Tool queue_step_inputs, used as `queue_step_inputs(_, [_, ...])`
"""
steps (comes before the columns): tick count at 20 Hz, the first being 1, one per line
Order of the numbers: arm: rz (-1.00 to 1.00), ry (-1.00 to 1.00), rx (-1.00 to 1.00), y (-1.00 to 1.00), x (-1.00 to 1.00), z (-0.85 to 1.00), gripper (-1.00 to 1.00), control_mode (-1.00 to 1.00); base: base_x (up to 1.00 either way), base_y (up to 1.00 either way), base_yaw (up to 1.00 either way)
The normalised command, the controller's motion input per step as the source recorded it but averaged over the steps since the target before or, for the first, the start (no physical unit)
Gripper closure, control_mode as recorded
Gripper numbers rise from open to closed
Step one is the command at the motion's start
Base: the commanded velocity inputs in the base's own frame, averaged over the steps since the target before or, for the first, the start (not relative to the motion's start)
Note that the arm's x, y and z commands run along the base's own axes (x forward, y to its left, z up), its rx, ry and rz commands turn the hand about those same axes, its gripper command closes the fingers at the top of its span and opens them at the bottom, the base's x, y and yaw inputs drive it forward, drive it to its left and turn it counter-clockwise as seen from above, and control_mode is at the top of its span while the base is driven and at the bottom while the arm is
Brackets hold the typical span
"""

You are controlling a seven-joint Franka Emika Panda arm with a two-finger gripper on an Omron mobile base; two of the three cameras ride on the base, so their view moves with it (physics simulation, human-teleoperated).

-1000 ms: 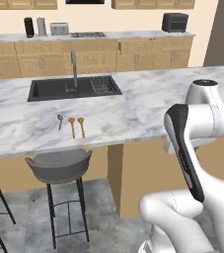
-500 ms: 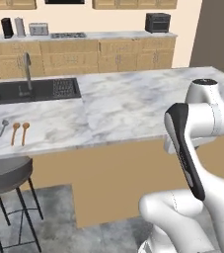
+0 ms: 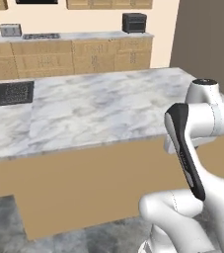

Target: Pick up the metallic utensils from the counter and place them in the open drawer. Make sure not to pick up any wooden utensils.

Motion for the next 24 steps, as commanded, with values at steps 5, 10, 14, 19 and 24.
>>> queue_step_inputs(5, [0.0,0.0,0.0,0.0,0.0,0.0,1.0,1.0,-0.15,-1.0,-0.09])
queue_step_inputs(10, [0.0,0.0,0.0,0.0,0.0,0.0,1.0,1.0,-0.06,-1.0,-0.08])
queue_step_inputs(14, [0.0,0.0,0.0,0.0,0.0,0.0,1.0,1.0,0.0,-1.0,-0.05])
queue_step_inputs(19, [0.0,0.0,0.0,0.0,0.0,0.0,1.0,1.0,0.0,-1.0,-0.04])
queue_step_inputs(24, [0.0,0.0,0.0,0.0,0.0,0.0,1.0,1.0,0.01,-1.0,-0.02])
